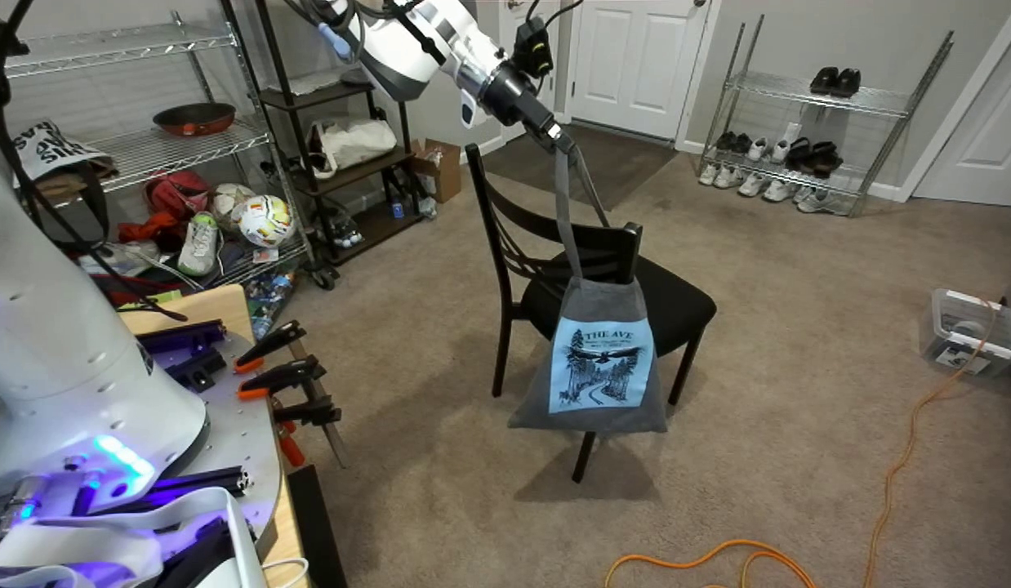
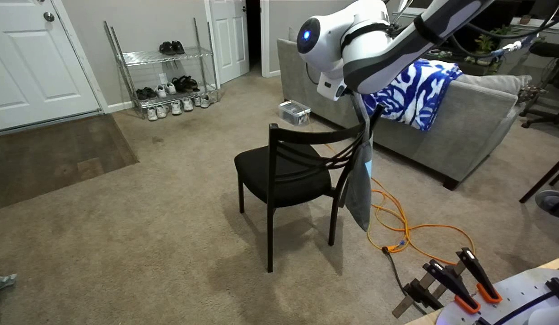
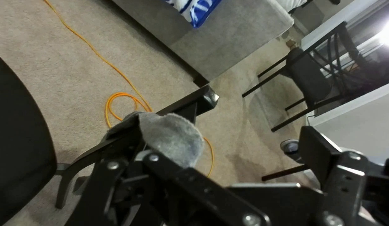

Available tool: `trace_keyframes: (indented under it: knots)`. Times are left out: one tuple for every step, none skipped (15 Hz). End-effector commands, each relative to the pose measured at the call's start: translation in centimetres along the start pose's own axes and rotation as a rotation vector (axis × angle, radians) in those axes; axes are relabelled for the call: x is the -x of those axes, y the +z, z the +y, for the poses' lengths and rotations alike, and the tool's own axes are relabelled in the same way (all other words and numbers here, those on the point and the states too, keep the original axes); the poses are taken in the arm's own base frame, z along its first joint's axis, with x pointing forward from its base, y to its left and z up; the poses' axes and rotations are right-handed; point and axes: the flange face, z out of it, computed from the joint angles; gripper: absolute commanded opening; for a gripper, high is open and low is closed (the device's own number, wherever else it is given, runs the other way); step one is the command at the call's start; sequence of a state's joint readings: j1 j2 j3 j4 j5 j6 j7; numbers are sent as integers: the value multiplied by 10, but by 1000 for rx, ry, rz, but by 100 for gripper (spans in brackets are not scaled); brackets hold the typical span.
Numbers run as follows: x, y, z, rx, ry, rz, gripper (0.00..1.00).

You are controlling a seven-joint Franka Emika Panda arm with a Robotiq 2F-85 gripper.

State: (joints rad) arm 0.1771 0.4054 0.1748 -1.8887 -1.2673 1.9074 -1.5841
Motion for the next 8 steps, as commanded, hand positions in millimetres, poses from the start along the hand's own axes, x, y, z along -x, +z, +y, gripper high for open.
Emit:
trace_keyframes:
  knots:
    - [21, -11, -7, 117, 46, 92, 100]
    - [24, -12, -7, 136, 56, 110, 100]
    - [26, -11, -8, 150, 68, 127, 100]
    - [28, -11, -8, 162, 75, 138, 100]
    - [29, -11, -8, 172, 83, 148, 100]
    - [30, -11, -9, 180, 90, 156, 100]
    - [30, -10, -9, 187, 94, 163, 100]
    - [30, -10, -8, 192, 96, 171, 100]
